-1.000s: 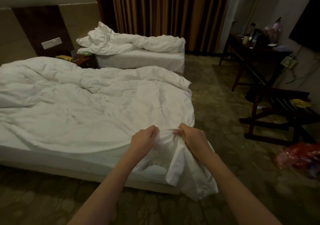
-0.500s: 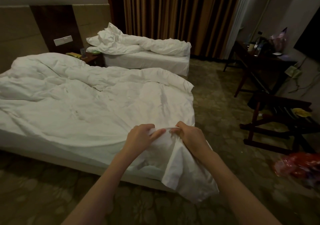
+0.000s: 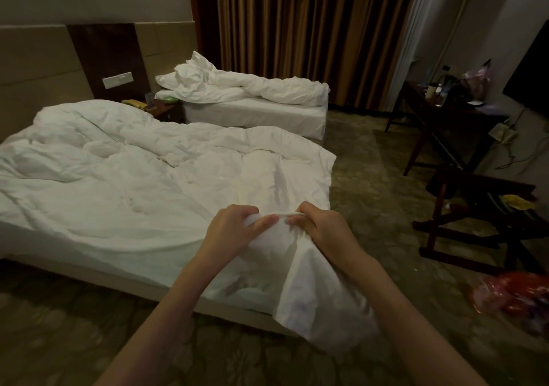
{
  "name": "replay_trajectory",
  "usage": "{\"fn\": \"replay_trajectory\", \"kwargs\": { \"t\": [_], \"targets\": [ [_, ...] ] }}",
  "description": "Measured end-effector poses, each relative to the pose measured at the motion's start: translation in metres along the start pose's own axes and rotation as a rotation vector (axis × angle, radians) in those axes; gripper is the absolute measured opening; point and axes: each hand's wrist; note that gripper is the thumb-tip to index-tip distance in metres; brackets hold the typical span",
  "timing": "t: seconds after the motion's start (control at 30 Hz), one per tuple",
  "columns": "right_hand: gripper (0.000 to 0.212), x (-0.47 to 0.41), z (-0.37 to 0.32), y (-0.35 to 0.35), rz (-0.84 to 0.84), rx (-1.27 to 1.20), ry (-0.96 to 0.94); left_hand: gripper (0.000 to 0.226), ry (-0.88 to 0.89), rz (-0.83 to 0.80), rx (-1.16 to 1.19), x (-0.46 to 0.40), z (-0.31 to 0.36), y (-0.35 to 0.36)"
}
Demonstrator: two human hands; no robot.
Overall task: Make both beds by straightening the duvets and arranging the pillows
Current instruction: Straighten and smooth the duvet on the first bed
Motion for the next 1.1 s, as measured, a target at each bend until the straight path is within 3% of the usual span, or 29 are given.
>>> {"fn": "replay_trajectory", "kwargs": {
  "t": [0.13, 0.2, 0.33, 0.4, 0.47, 0.63, 0.8, 0.93, 1.1],
  "targets": [
    [0.012, 0.012, 0.002, -0.007, 0.09, -0.139, 0.031, 0.059, 0.033, 0.032, 0.053, -0.009, 0.013, -0.008],
    [0.02, 0.023, 0.006, -0.008, 0.112, -0.146, 0.084, 0.059, 0.025, 0.034, 0.053, -0.016, 0.017, -0.009],
    [0.065, 0.052, 0.011, -0.005, 0.086, -0.161, 0.271, 0.056, 0.005, -0.004, 0.072, -0.026, 0.021, -0.007],
    [0.093, 0.063, 0.014, 0.002, 0.104, -0.221, 0.301, 0.054, -0.012, -0.007, 0.069, -0.03, 0.023, -0.005],
    [0.108, 0.07, 0.014, 0.008, 0.139, -0.276, 0.307, 0.054, -0.035, -0.003, 0.077, -0.032, 0.026, -0.007],
    [0.106, 0.071, -0.002, 0.025, 0.213, -0.342, 0.33, 0.054, -0.069, -0.001, 0.128, -0.036, 0.024, -0.018],
    [0.076, 0.047, -0.01, 0.038, 0.416, -0.532, 0.262, 0.052, -0.051, 0.037, 0.194, -0.051, 0.011, -0.034],
    [0.066, 0.018, -0.02, 0.048, 0.49, -0.576, 0.26, 0.043, -0.042, 0.057, 0.238, -0.068, -0.007, -0.041],
    [0.053, -0.022, -0.024, 0.052, 0.521, -0.485, 0.251, 0.038, -0.043, -0.131, 0.168, -0.073, -0.022, -0.039]
  ]
}}
Point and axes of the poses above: each hand's wrist, its own x-axis away from the middle knuckle, its own y-axis out of the palm, z = x × y, and after that the axes turned 6 degrees about -x, right-handed
